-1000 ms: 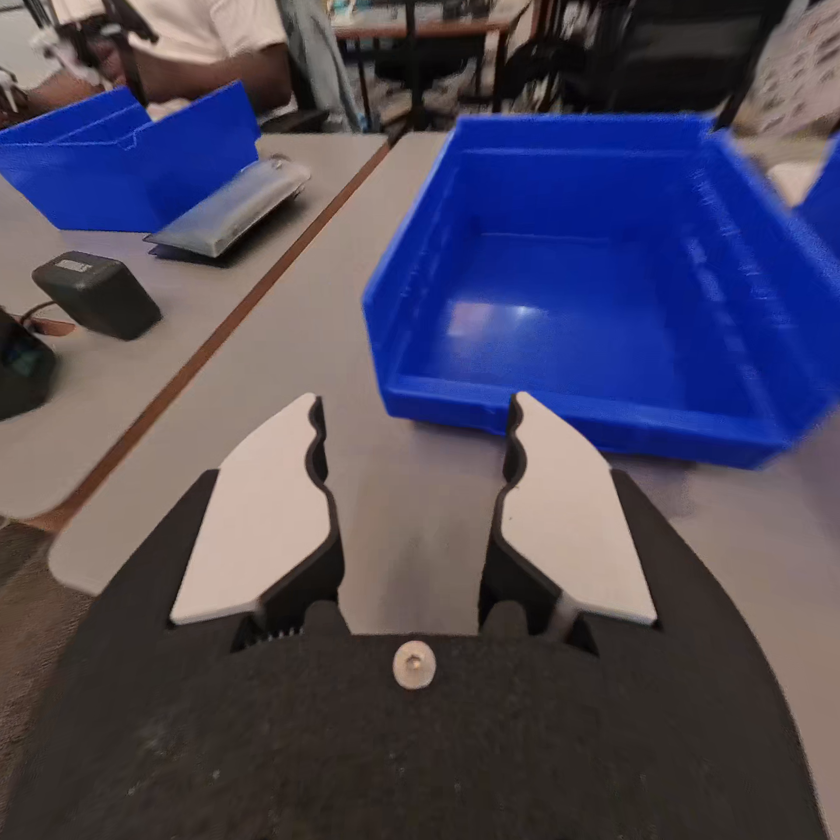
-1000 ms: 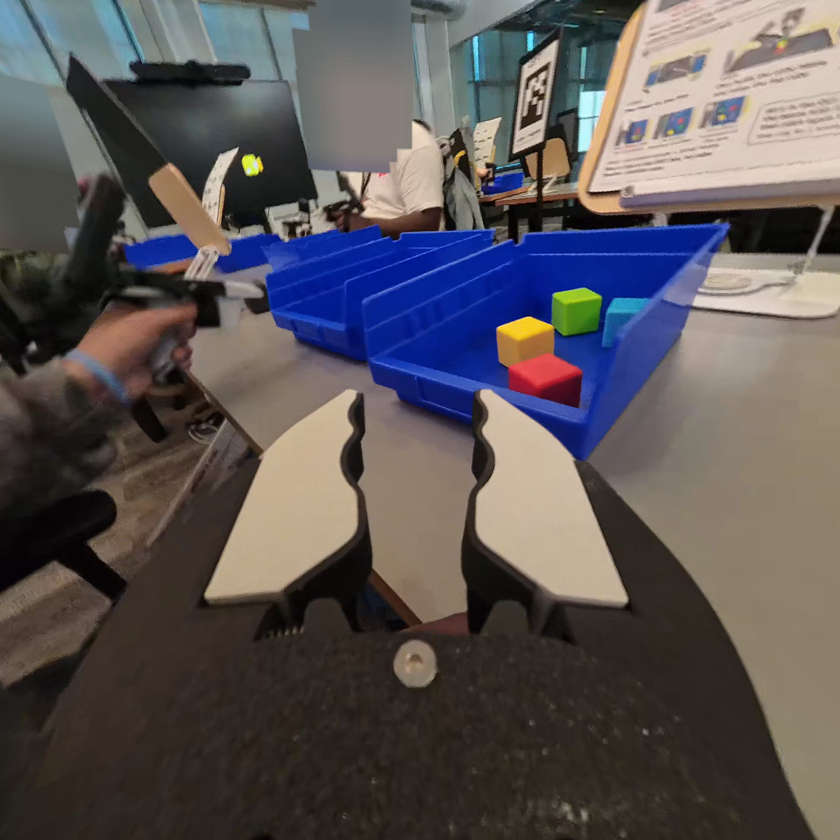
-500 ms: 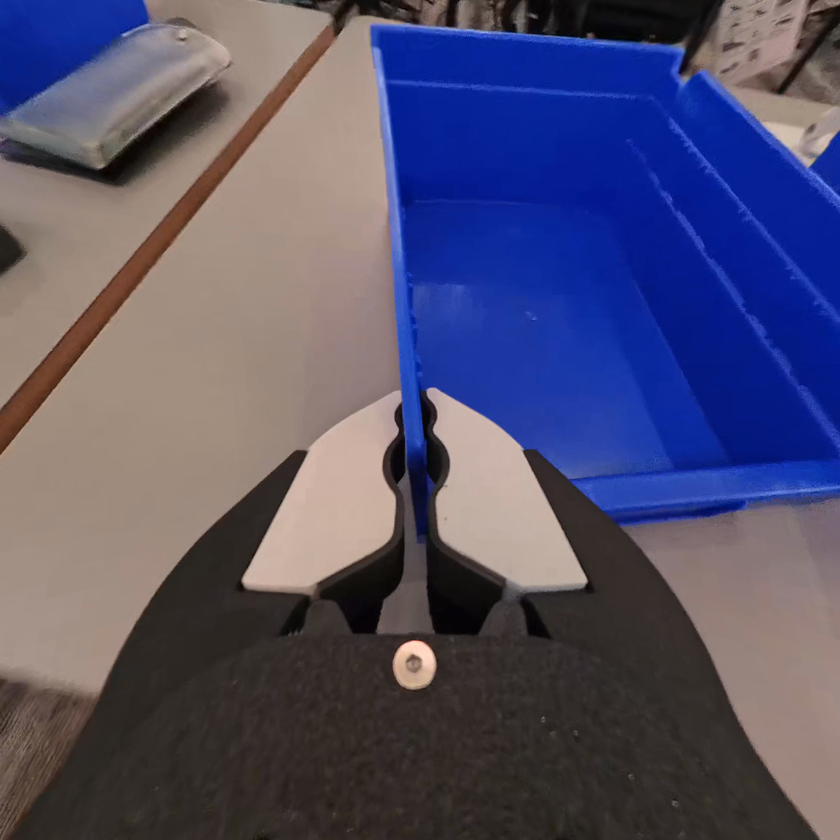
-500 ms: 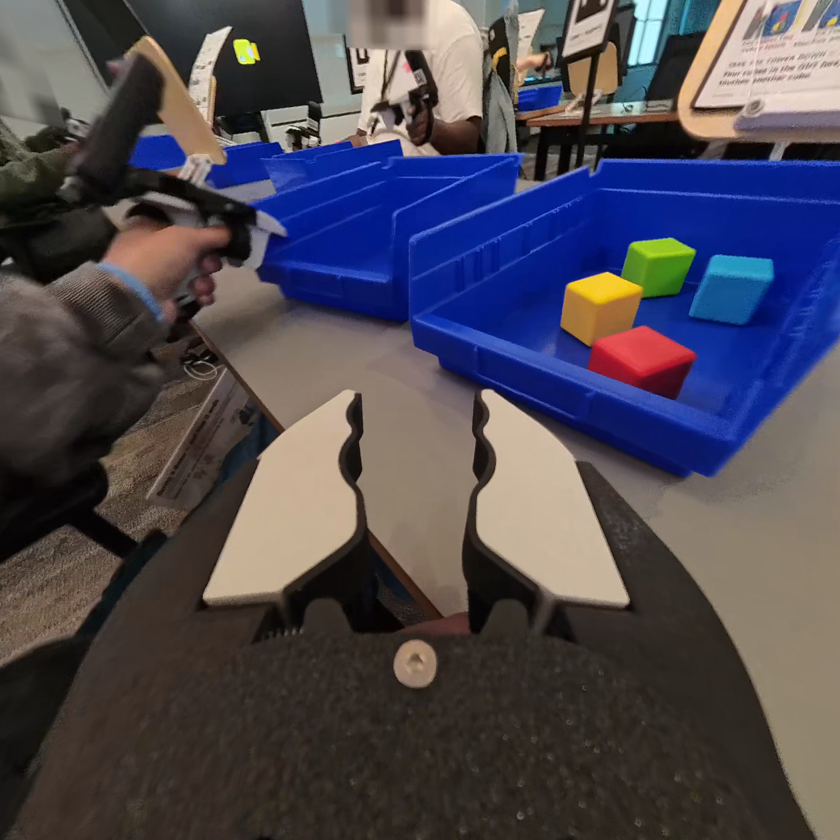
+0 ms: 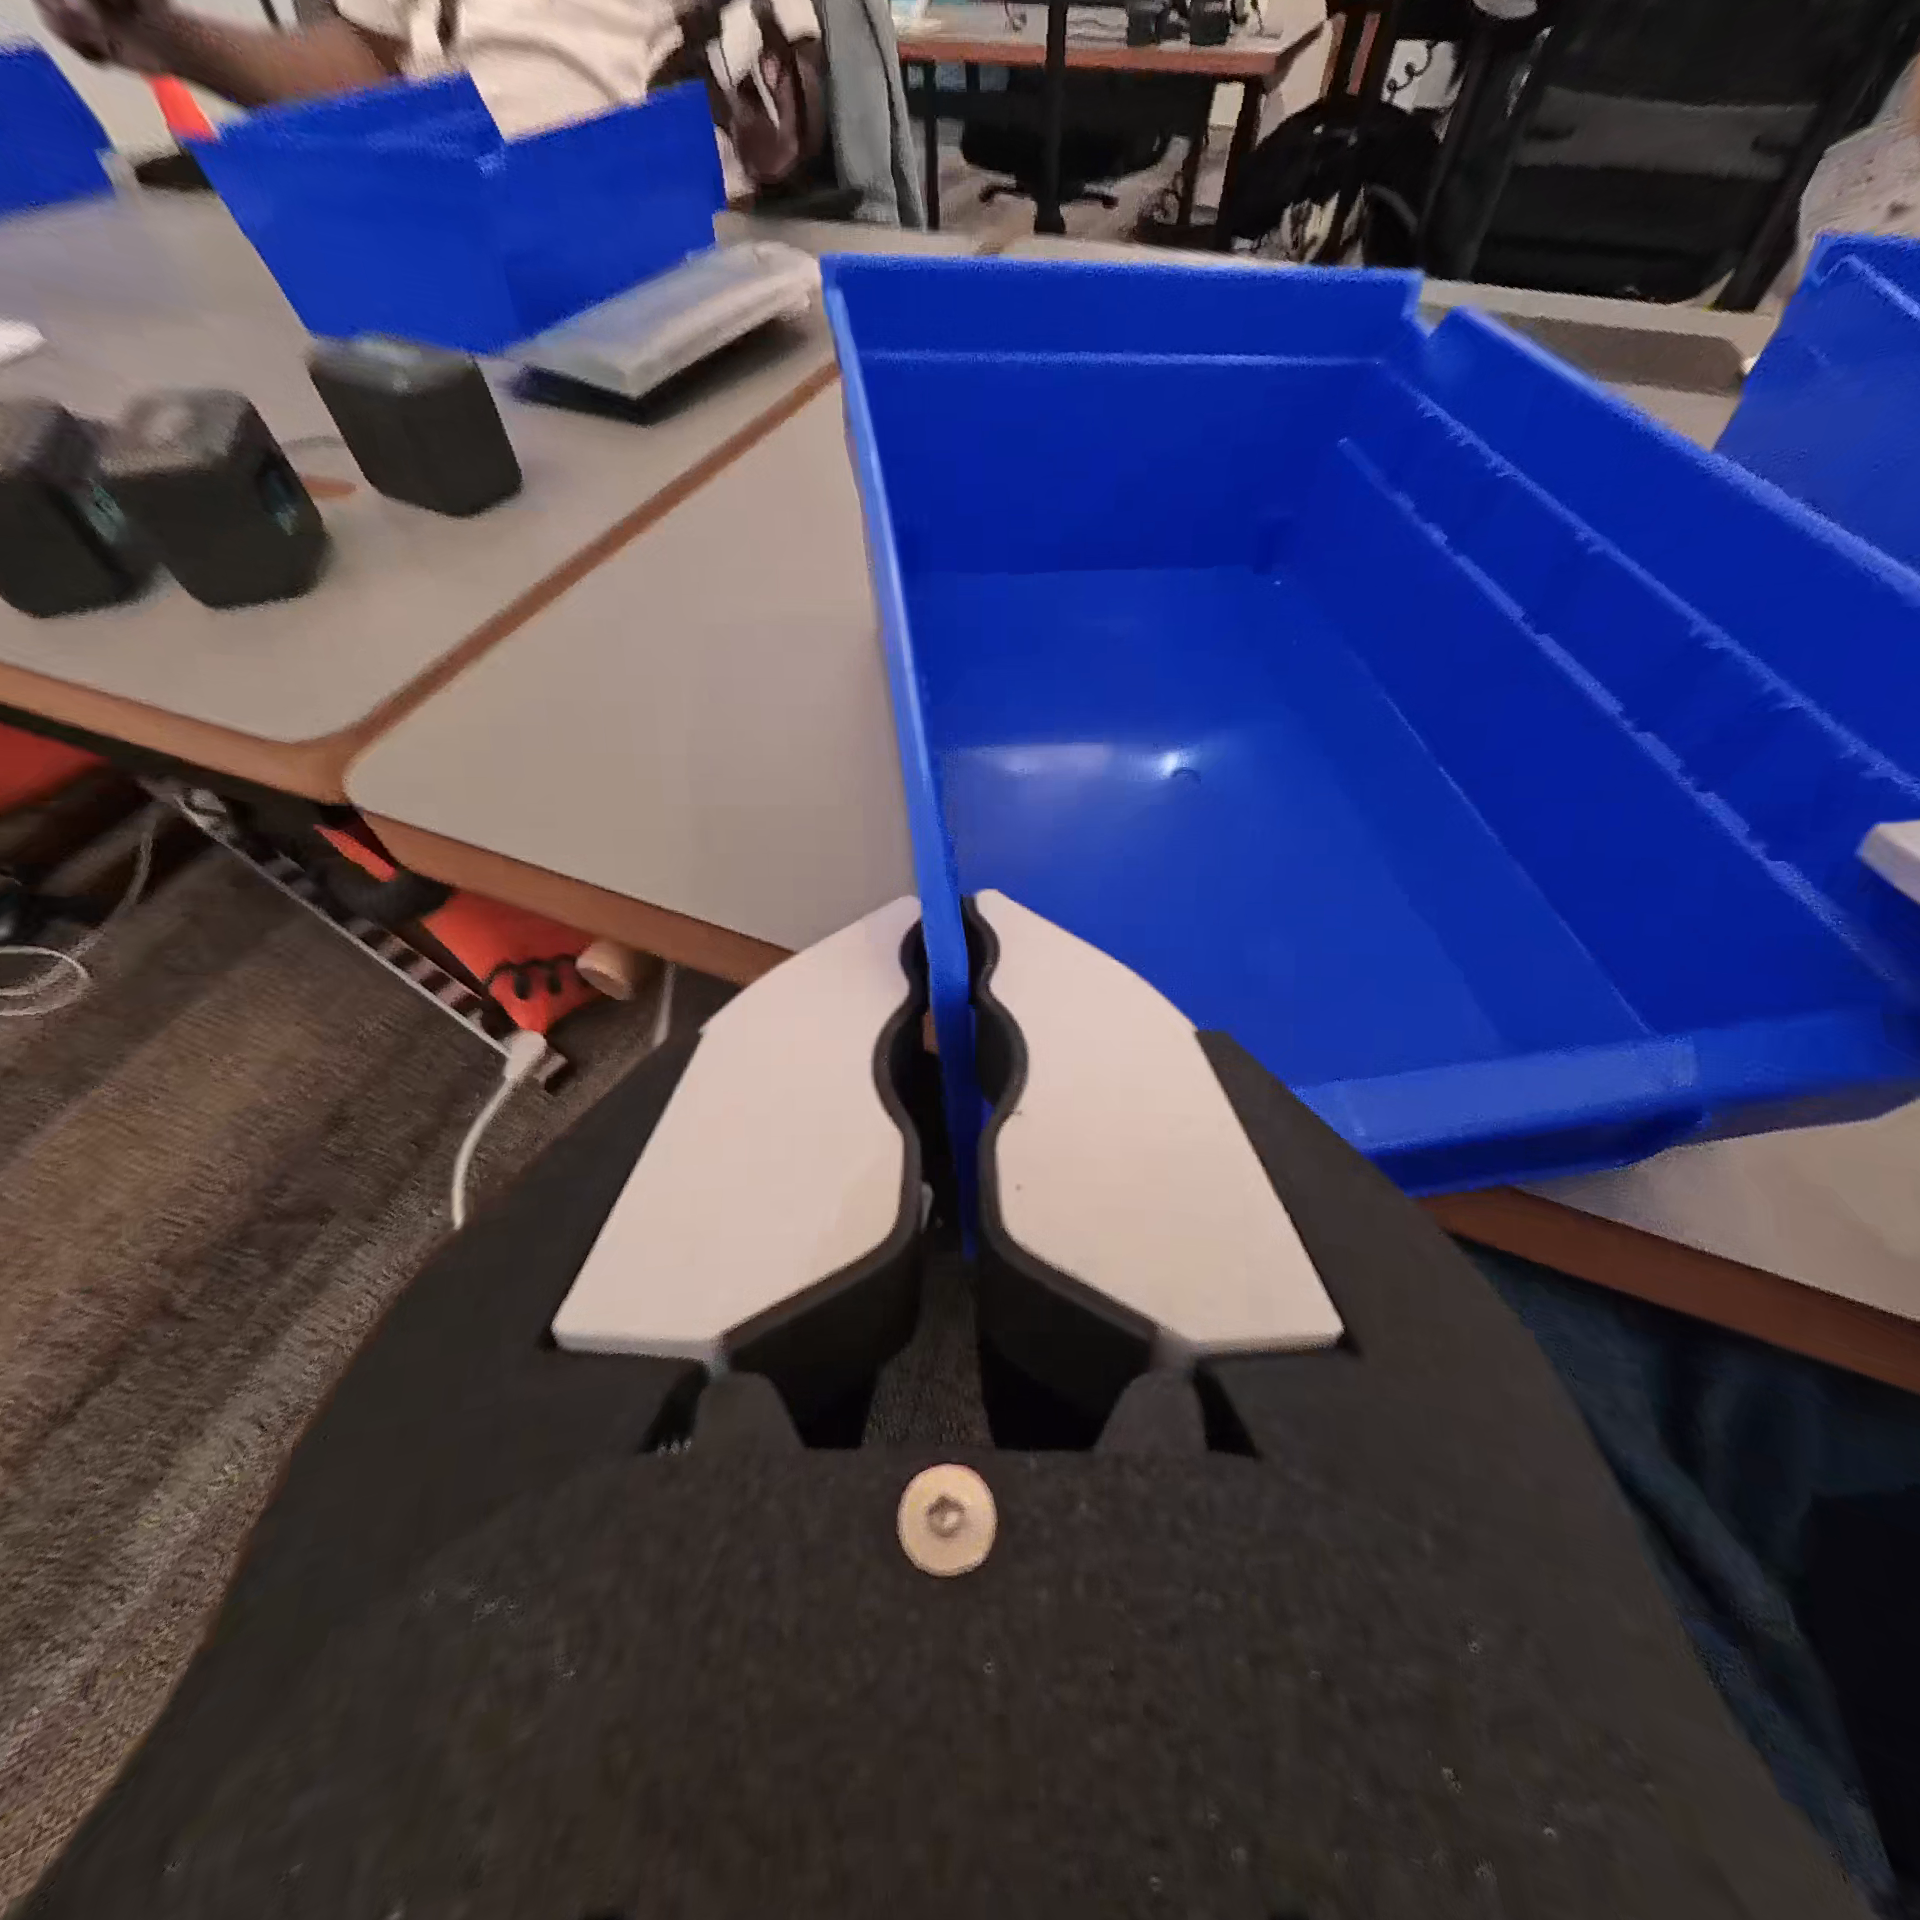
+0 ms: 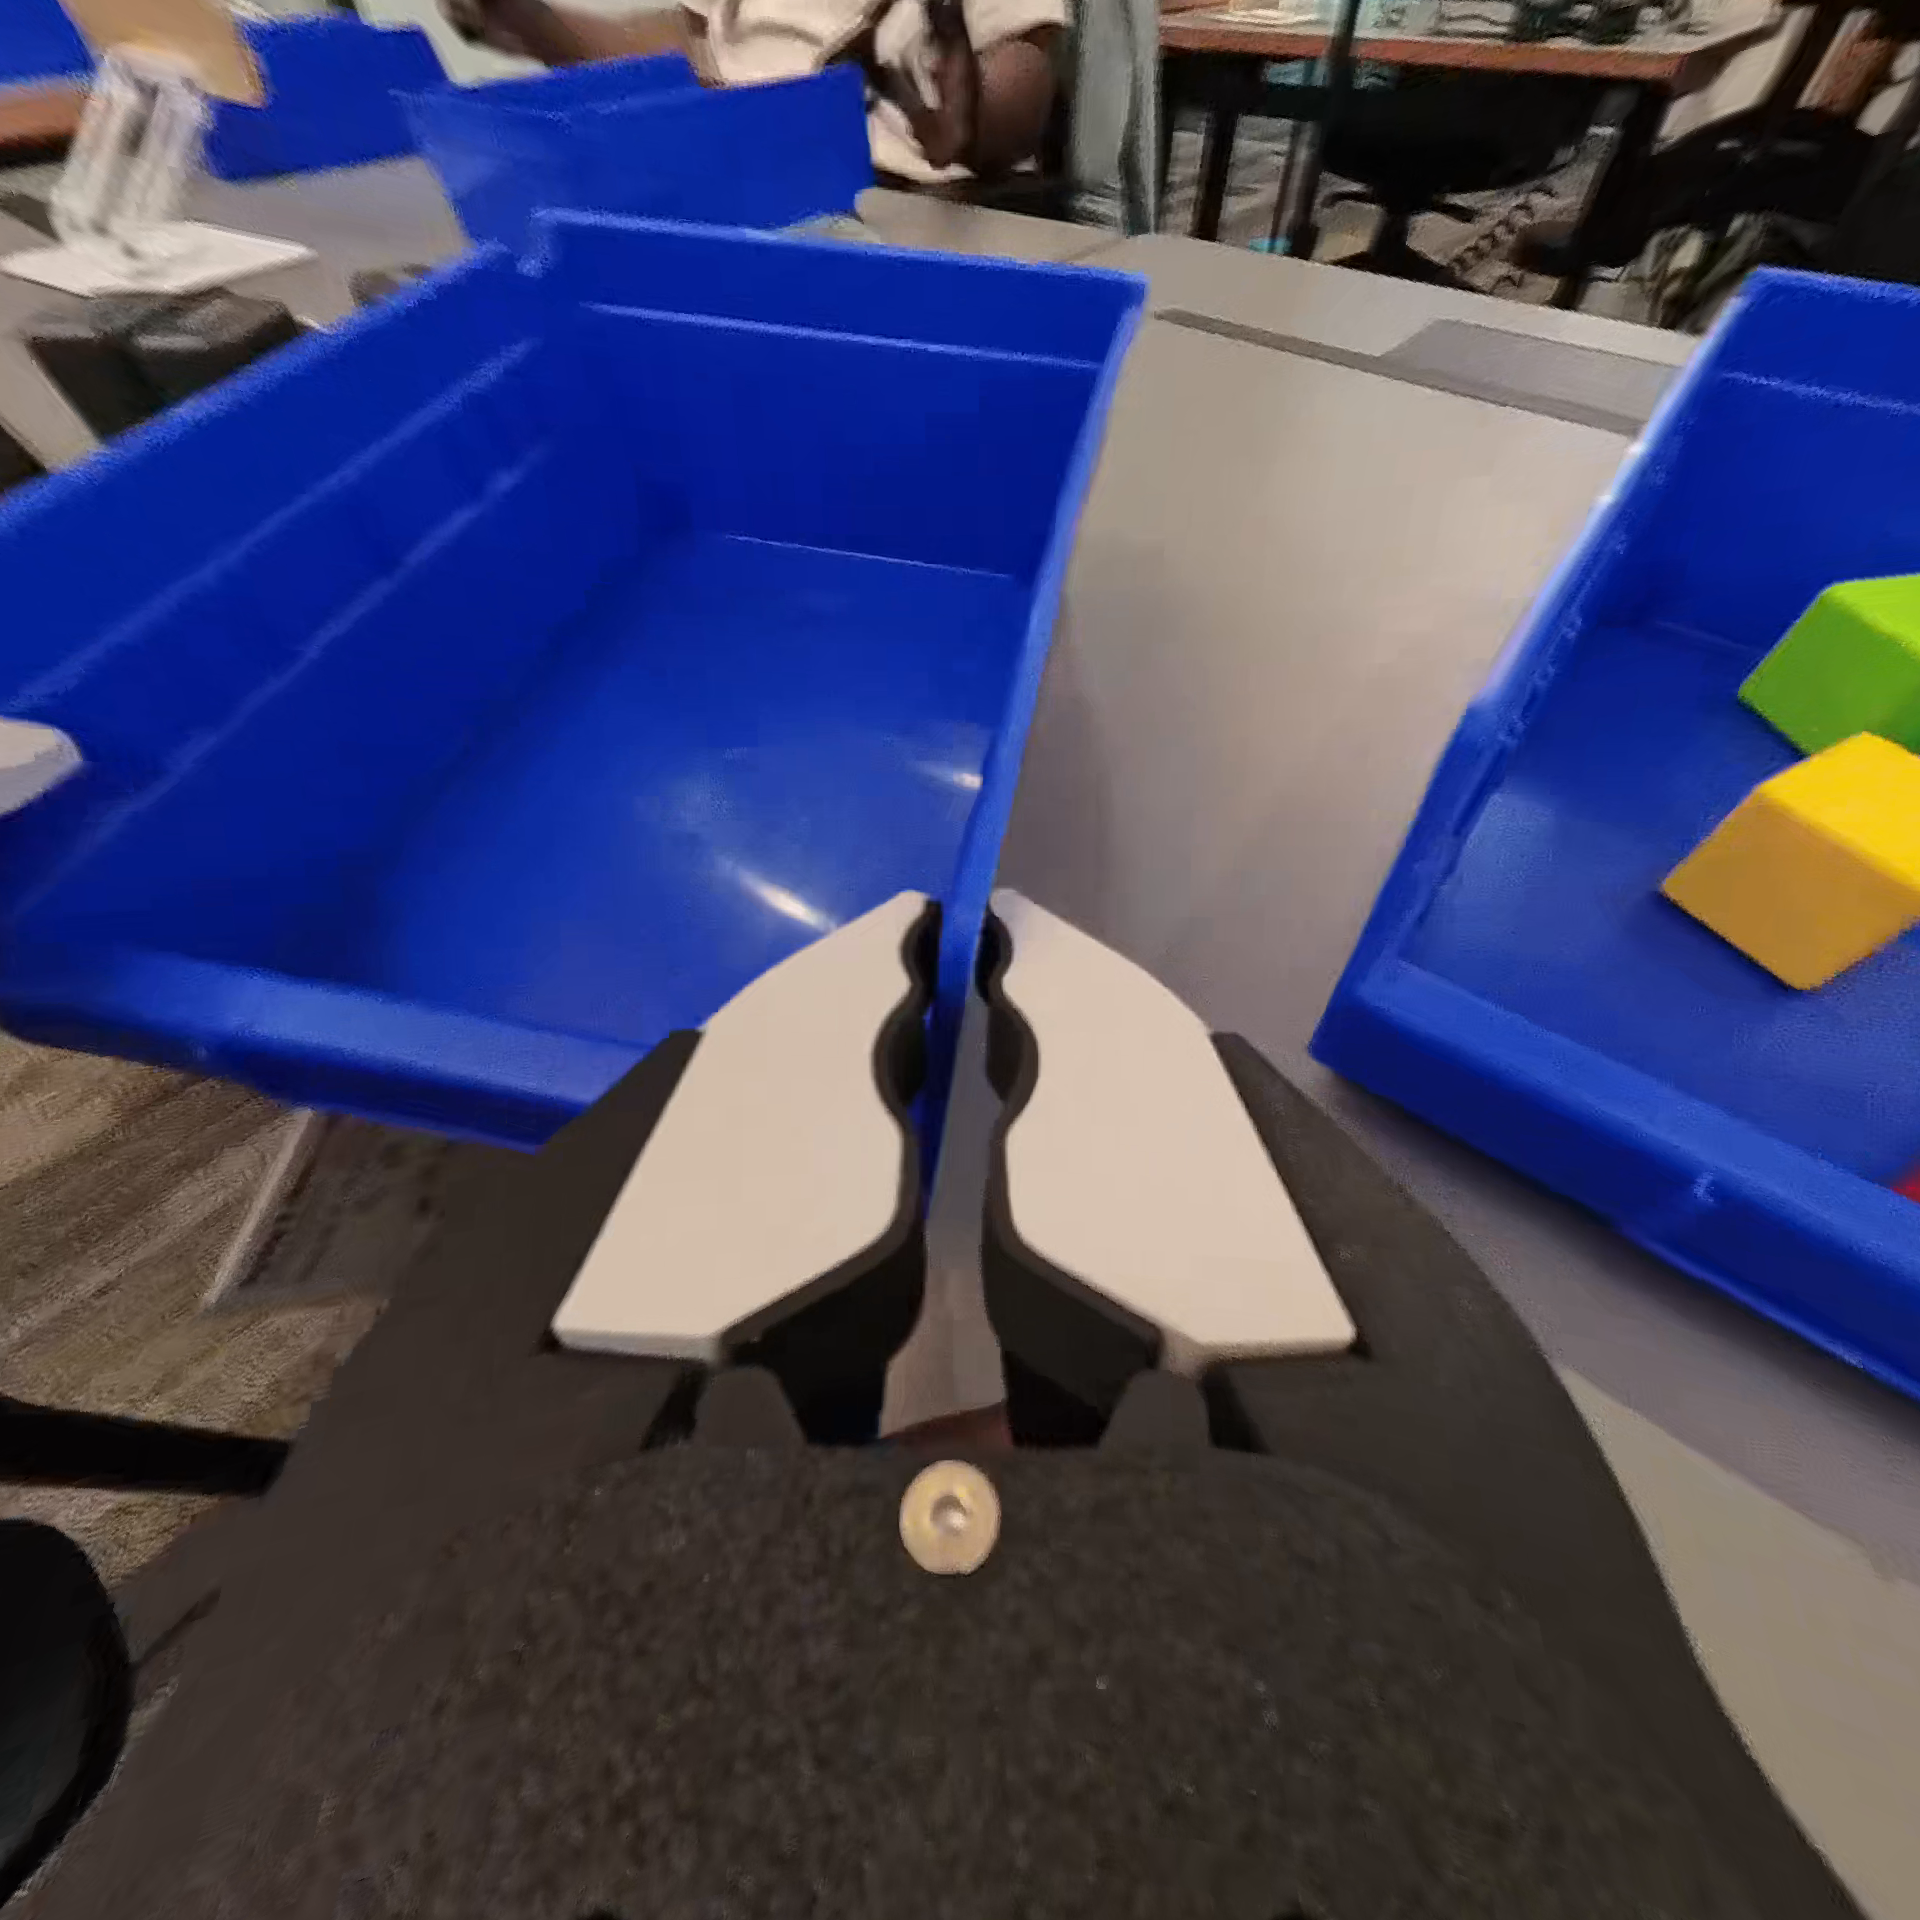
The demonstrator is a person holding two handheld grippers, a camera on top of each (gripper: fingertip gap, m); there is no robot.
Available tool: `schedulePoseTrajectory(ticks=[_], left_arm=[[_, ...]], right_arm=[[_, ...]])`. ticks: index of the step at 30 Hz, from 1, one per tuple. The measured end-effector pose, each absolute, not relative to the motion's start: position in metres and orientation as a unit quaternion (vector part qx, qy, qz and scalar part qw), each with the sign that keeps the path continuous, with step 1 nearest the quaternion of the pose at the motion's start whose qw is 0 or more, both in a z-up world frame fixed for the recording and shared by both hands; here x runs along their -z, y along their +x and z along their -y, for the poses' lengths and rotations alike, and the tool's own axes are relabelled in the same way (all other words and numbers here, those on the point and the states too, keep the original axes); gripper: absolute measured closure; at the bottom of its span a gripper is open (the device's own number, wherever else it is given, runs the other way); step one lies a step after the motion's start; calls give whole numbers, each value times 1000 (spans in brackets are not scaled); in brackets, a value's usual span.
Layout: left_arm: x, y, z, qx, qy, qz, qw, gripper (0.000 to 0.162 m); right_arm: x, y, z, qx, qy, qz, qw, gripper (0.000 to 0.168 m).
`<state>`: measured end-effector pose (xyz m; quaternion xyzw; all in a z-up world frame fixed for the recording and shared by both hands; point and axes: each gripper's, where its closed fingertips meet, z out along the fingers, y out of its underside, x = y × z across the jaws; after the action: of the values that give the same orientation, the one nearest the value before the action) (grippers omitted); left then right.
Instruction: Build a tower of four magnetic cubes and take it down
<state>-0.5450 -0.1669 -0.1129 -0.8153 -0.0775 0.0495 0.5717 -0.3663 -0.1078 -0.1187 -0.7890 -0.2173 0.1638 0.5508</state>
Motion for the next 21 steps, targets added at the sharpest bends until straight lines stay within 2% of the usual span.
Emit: schedulePoseTrajectory(ticks=[3,6,10,13,17,21], left_arm=[[78,-533,170,-61,-783,70,615,159],[27,-501,167,-60,-741,47,667,159],[-48,-423,143,-6,-690,-13,723,158],[-82,-335,114,66,-671,-68,736,158],[-87,-188,85,152,-666,-144,716,158],[-41,-42,69,201,-692,-189,667,158]], right_arm=[[92,-356,107,-173,-767,194,586,163],[32,-320,107,-156,-724,156,654,164],[-45,-234,108,-117,-679,98,718,164],[-82,-142,113,-48,-664,53,745,164],[-86,2,125,41,-681,-35,731,165],[-49,139,137,85,-709,-116,690,165]])
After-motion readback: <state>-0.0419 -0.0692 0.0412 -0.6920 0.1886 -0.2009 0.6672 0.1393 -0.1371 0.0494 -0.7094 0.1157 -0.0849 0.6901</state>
